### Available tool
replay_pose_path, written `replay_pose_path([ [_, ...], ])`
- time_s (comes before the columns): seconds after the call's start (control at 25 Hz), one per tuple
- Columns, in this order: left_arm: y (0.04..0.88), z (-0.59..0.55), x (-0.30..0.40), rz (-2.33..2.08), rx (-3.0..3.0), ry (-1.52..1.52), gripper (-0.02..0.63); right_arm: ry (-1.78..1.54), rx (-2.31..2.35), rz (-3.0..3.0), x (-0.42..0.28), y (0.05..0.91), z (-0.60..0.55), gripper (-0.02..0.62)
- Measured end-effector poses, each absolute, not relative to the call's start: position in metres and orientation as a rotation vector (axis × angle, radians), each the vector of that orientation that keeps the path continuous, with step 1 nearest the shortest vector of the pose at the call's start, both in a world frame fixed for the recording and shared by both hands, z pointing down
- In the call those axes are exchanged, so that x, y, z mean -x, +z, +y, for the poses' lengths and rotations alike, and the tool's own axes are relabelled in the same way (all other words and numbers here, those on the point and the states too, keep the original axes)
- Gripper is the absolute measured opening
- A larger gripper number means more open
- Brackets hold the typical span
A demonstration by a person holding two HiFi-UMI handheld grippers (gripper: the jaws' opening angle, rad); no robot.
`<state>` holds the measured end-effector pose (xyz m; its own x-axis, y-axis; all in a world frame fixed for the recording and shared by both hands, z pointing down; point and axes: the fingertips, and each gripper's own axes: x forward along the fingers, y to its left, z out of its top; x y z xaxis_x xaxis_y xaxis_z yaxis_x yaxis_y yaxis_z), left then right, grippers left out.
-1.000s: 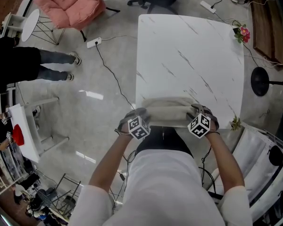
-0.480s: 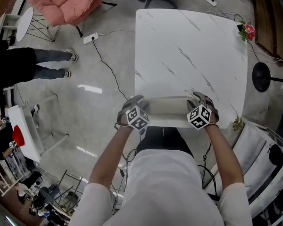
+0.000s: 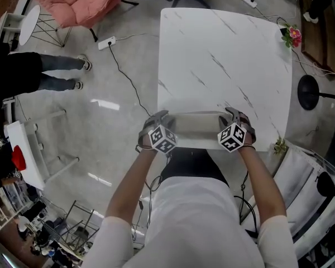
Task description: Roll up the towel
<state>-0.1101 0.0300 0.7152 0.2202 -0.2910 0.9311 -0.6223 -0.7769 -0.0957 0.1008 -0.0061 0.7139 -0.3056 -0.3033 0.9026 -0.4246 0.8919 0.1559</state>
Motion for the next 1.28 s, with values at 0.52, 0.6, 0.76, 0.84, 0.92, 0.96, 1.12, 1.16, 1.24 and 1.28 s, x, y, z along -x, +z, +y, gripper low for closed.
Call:
replay_pose_path([
  [0.52, 0.656, 0.05, 0.119, -1.141, -2.169, 1.48, 0.184, 0.134, -0.668, -2.006, -0.114, 0.66, 0.013, 0.178],
  [0.6, 0.647, 0.056, 0.119, -1.174, -2.172, 1.455, 0.175, 0.119, -0.686, -2.021, -0.115, 0.648, 0.019, 0.166],
  [0.76, 0.619, 0.073, 0.117, -1.226, -2.195, 1.384, 0.153, 0.107, -0.735, -2.048, -0.117, 0.619, 0.037, 0.149],
  [0.84, 0.601, 0.083, 0.117, -1.248, -2.22, 1.334, 0.135, 0.103, -0.772, -2.064, -0.115, 0.6, 0.047, 0.14],
  [0.92, 0.583, 0.092, 0.118, -1.268, -2.251, 1.279, 0.121, 0.11, -0.816, -2.08, -0.112, 0.58, 0.057, 0.126],
  [0.96, 0.574, 0.096, 0.119, -1.276, -2.267, 1.25, 0.11, 0.114, -0.837, -2.088, -0.11, 0.572, 0.062, 0.121],
  [1.12, 0.544, 0.112, 0.121, -1.29, -2.332, 1.138, 0.074, 0.114, -0.912, -2.099, -0.101, 0.542, 0.086, 0.109],
  [1.16, 0.538, 0.117, 0.121, -1.285, -2.348, 1.118, 0.07, 0.112, -0.932, -2.098, -0.098, 0.535, 0.092, 0.107],
  [1.24, 0.526, 0.127, 0.121, -1.267, -2.384, 1.081, 0.071, 0.11, -0.973, -2.097, -0.093, 0.52, 0.105, 0.103],
  [1.28, 0.52, 0.132, 0.121, -1.258, -2.402, 1.059, 0.07, 0.11, -0.993, -2.098, -0.09, 0.511, 0.112, 0.101],
])
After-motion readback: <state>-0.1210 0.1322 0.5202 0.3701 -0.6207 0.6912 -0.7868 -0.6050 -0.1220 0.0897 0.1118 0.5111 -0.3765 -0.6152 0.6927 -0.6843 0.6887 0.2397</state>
